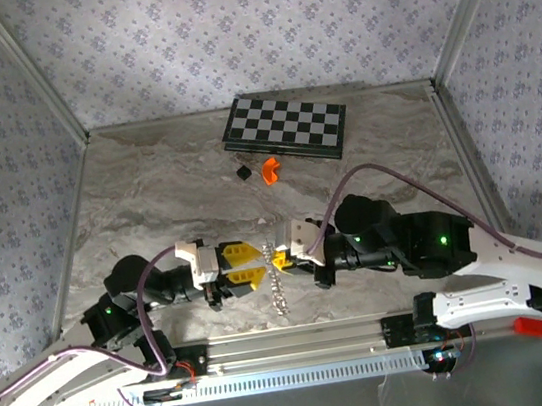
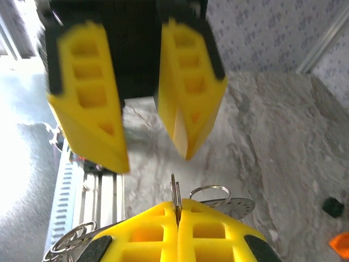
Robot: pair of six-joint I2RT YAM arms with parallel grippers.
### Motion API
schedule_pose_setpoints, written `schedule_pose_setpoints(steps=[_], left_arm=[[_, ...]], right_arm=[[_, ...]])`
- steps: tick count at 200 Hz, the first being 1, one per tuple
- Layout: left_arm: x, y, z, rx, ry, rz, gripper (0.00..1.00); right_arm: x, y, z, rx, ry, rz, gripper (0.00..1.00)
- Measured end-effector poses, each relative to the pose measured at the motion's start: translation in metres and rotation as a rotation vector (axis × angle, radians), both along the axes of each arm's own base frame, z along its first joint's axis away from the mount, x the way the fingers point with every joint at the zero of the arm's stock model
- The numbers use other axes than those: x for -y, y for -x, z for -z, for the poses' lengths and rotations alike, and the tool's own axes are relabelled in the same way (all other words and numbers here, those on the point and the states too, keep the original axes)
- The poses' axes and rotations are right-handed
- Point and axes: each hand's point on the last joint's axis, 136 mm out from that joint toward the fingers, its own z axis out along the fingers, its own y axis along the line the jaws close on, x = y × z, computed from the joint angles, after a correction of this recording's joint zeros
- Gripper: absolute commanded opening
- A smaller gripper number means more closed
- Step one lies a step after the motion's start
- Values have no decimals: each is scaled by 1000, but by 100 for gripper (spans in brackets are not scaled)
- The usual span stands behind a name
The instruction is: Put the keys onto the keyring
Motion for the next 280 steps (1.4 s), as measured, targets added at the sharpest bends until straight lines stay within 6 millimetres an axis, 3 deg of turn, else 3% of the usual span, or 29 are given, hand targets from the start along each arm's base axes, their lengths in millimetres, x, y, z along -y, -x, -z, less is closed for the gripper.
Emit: schedule_pose_setpoints(steps=[41, 106, 192, 230, 266, 280], left_arm=[[-5, 1, -1, 27, -102, -13, 35], [6, -5, 33, 4, -239, -7, 32], [9, -7, 39, 25, -264, -9, 17], [9, -7, 39, 34, -266, -8, 0], [9, -8, 39, 34, -265, -12, 0], [9, -7, 38, 35, -262, -12, 0]], right_arm=[[4, -3, 8, 27, 90, -3, 0], [-1, -1, 12, 40, 134, -35, 0], [-9, 1, 18, 24, 145, -62, 0], [-11, 1, 16, 26, 134, -63, 0], [-11, 1, 15, 26, 130, -63, 0], [-12, 1, 15, 26, 127, -63, 9]])
